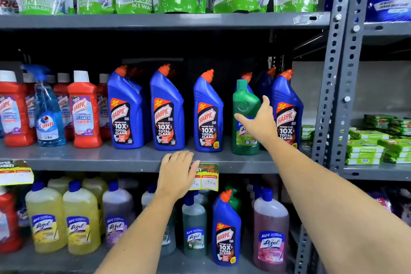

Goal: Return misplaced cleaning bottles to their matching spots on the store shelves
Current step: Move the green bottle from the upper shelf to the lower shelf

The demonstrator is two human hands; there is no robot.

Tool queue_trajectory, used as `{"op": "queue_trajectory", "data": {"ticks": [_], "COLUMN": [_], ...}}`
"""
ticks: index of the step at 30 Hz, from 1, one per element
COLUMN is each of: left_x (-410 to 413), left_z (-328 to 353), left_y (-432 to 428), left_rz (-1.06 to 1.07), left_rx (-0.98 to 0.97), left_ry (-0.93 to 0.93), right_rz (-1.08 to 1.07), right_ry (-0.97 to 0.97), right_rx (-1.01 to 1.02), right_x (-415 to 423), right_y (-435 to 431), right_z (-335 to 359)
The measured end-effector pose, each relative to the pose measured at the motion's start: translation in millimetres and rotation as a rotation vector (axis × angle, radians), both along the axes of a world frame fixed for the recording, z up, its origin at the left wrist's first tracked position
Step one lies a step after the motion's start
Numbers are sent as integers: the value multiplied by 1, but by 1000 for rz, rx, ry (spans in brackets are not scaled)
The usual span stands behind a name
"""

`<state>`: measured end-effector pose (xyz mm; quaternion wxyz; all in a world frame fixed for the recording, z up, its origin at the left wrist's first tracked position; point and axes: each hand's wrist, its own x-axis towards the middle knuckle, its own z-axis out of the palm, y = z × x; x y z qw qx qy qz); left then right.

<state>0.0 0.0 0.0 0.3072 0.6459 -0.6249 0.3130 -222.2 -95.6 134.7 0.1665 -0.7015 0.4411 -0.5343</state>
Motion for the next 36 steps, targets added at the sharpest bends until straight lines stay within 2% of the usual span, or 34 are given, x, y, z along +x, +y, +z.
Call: {"op": "queue_trajectory", "data": {"ticks": [3, 9, 16, 18, 20, 23, 25, 27, 30, 36], "left_x": [0, 2, 2, 1, -1, -1, 2, 7, 18, 41], "left_z": [1, -3, -6, -5, -3, -8, -28, -62, -124, -231], "left_y": [-1, 1, 0, 1, 2, 13, 23, 32, 43, 70], "left_rz": [1, 13, 30, 12, -23, -6, 3, -28, -92, -46], "left_rx": [-20, -11, -29, -22, -34, -118, -205, -210, -62, 373], "left_ry": [-8, 3, 9, 31, 57, 16, -14, -36, -36, 27], "right_rz": [79, 67, 68, 66, 75, 189, 240, 296, 385, 399], "right_ry": [0, -15, -54, -80, -131, -306, -409, -455, -461, -288], "right_rx": [102, 178, 70, -23, -95, -140, -181, -163, -63, 180], "right_x": [-5, -5, -8, -9, -13, -24, -31, -34, -29, 16], "right_y": [-9, -21, -11, -5, 7, 37, 59, 80, 105, 120], "right_z": [-3, -9, -16, -22, -25, -28, -38, -61, -107, -214]}}
